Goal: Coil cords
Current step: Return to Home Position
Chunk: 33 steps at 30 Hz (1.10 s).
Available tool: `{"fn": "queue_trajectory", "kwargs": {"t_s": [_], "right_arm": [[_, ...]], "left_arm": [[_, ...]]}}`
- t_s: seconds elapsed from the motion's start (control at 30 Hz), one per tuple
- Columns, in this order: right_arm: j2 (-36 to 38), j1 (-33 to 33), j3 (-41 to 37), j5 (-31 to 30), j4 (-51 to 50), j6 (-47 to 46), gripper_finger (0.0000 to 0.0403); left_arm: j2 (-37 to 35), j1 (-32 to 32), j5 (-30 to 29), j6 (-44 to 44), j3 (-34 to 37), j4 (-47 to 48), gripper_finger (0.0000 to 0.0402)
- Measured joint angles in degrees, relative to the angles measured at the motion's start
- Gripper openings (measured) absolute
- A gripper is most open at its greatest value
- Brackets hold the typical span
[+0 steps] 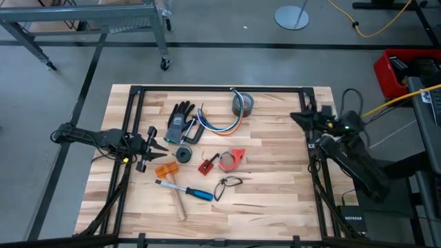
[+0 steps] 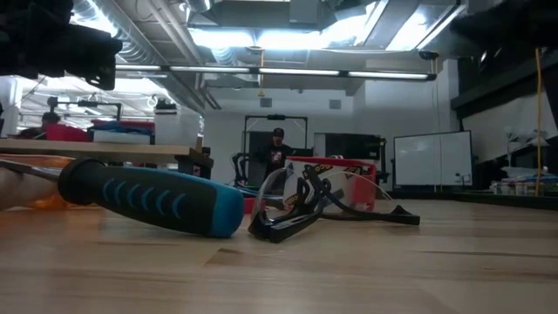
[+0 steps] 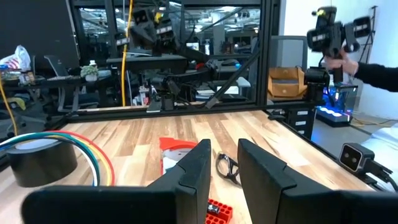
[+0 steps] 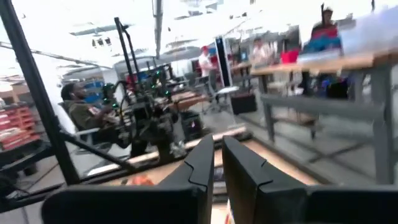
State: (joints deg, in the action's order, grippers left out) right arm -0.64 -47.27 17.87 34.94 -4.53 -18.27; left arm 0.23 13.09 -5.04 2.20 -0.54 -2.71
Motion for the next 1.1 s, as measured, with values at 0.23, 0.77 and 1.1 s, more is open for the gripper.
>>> {"fn": "queue_trajectory", "kwargs": {"t_s": [0.23, 0.77, 1.1], "right_arm": [[0.01, 0.0, -7.36, 0.67, 1.99, -1.67, 0.0037], [0.04, 0.04, -14.24, -6.99, 2.94, -0.85, 0.0037], [-0.02, 0.04, -16.29, -14.46, 6.16, 0.07, 0.0037]], "left_arm": [[0.01, -0.01, 0.0, -0.93, 0.0, -0.19, 0.0072], [0.02, -0.01, -0.02, -0.83, 0.01, -1.5, 0.0072], [0.0, 0.0, -0.04, -0.89, 0.02, -1.44, 0.0072]]}}
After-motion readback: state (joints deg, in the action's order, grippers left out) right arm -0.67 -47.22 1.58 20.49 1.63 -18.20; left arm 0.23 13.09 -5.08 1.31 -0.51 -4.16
